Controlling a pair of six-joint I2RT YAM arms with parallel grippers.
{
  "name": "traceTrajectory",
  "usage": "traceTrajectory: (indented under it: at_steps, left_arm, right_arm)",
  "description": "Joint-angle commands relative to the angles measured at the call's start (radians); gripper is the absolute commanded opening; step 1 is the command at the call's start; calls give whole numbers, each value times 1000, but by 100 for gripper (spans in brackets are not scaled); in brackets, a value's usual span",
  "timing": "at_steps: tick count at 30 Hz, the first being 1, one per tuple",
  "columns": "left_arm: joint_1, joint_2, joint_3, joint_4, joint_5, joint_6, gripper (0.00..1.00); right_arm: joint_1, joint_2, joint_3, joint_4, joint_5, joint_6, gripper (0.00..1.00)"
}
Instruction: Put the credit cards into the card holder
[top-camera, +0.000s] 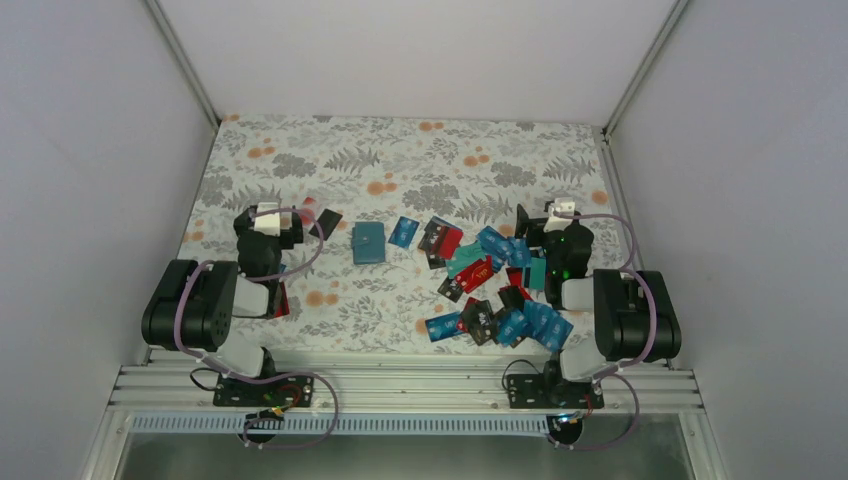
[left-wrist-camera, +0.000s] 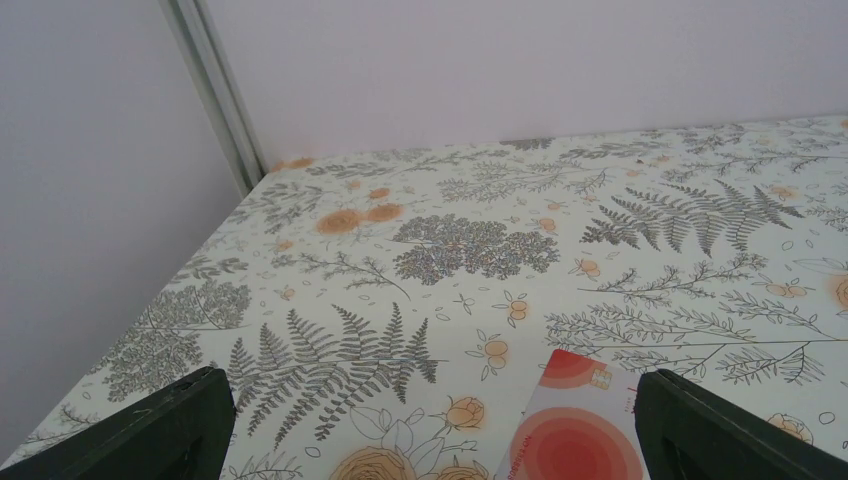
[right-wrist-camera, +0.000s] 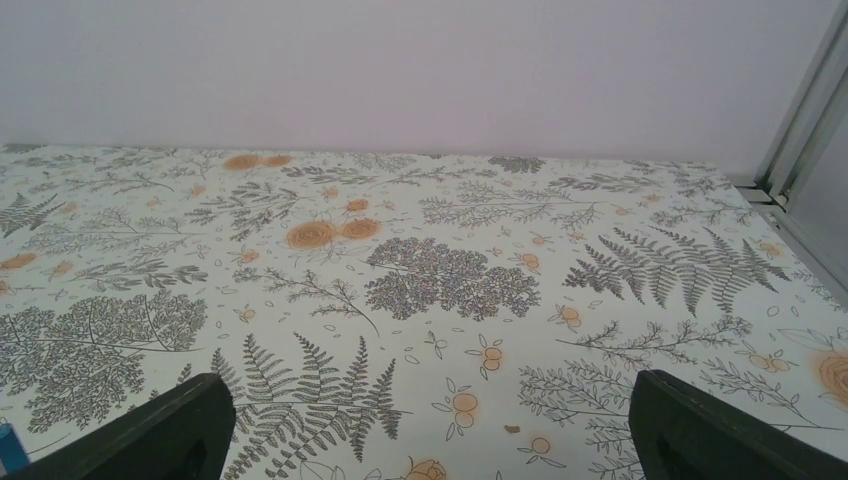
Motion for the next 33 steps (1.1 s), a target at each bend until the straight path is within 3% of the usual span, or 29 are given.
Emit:
traceTrajectory:
  at_steps: [1, 11, 15, 19, 25, 29, 33]
  left_arm:
    - [5, -2, 14, 53, 25, 4, 100]
    - [8, -14, 17, 35, 30, 9, 100]
    - [-4, -120, 160, -305, -19, 0, 100]
    - [-25, -215, 288, -511, -68, -72, 100]
    - [-68, -146, 751, -1105, -195, -190, 100]
    - [-68, -93, 941, -1439, -113, -266, 99]
    - [-68, -104, 954, -1557, 106, -275, 95]
  right_arm:
    - [-7, 3, 13, 43, -10, -19, 100]
    - [-8, 7, 21, 34, -14, -17, 100]
    - [-7, -6, 22, 20, -4, -16, 100]
    - [0, -50, 223, -311, 35, -9, 100]
    - [6, -101, 480, -631, -2, 40, 100]
    - [7, -119, 650, -823, -102, 86, 100]
    - [-3, -58, 809, -964, -206, 220, 100]
